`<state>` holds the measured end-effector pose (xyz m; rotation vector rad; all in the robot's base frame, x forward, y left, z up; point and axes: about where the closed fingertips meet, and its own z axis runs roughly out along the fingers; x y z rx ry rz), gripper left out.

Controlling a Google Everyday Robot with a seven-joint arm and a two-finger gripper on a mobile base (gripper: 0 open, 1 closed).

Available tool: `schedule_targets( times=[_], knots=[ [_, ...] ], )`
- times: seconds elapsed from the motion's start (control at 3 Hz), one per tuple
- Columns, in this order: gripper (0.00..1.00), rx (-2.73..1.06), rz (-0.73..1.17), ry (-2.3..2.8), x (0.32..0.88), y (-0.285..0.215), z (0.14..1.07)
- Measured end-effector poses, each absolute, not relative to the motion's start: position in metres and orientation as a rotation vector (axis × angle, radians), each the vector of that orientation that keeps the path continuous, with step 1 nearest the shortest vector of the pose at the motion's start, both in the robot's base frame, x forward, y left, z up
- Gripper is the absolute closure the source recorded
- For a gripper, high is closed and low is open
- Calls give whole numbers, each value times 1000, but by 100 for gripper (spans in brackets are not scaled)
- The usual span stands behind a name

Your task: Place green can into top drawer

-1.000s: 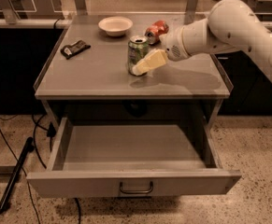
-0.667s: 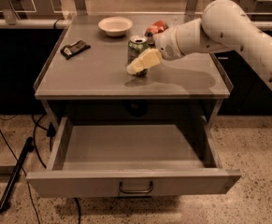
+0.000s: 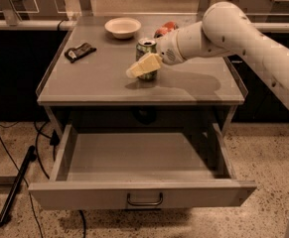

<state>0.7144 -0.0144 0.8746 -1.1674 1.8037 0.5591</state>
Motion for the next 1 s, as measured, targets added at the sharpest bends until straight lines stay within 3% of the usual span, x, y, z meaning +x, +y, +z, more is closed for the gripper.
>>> schedule_targets(
  times=[1.0],
  knots=[
    [98, -1162, 619, 1793, 709, -22, 886]
  ],
)
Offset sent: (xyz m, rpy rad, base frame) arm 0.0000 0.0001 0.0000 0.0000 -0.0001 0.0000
